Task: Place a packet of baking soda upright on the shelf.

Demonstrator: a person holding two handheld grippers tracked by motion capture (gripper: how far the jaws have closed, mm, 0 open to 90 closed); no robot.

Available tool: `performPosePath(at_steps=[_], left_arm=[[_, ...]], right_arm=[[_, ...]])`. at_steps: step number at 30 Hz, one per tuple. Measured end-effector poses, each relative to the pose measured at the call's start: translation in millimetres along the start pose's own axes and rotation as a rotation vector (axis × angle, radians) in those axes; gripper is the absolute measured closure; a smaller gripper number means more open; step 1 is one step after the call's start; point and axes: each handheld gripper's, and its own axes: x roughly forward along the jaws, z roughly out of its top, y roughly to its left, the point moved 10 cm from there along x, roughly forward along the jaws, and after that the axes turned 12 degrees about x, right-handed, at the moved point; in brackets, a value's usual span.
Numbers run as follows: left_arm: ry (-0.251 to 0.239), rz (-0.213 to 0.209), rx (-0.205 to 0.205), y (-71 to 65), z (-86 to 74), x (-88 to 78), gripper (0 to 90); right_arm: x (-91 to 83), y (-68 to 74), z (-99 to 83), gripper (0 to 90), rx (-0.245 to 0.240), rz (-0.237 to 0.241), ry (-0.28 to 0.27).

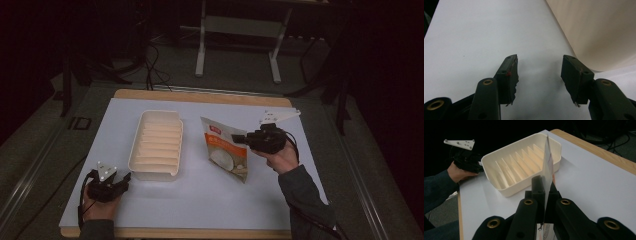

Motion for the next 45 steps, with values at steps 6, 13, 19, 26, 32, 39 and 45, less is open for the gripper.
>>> performPosePath(at_steps=[6, 13, 19, 26, 32, 39, 45], left_arm=[[0.0, 0.0, -0.001, 0.3, -0.1, -0.2, 47.2], [-0.002, -0.003, -0.001, 0.0, 0.1, -0.2, 47.1], [-0.012, -0.006, 0.0, -0.6, 0.9, -1.0, 46.9], [-0.018, -0.007, -0.001, -0.7, 1.3, -1.4, 46.8], [-0.02, -0.008, -0.001, -0.6, 1.3, -1.8, 46.3], [-0.02, -0.009, -0.001, -0.6, 1.3, -2.0, 46.3], [-0.02, -0.009, -0.003, -0.5, 1.3, -1.7, 46.3]], right_arm=[[3.7, 4.8, 8.0, 90.0, -0.013, 0.018, -0.004], [9.0, 10.8, 16.0, 90.0, -0.034, 0.041, 0.003], [13.3, 15.6, 21.1, 90.0, -0.047, 0.053, 0.005], [20.8, 23.5, 28.6, 90.0, -0.077, 0.064, 0.014], [24.1, 26.6, 34.8, 90.0, -0.093, 0.08, 0.008], [28.8, 29.5, 38.7, 90.0, -0.118, 0.082, 0.016], [33.1, 31.5, 43.5, 90.0, -0.126, 0.088, 0.016]])
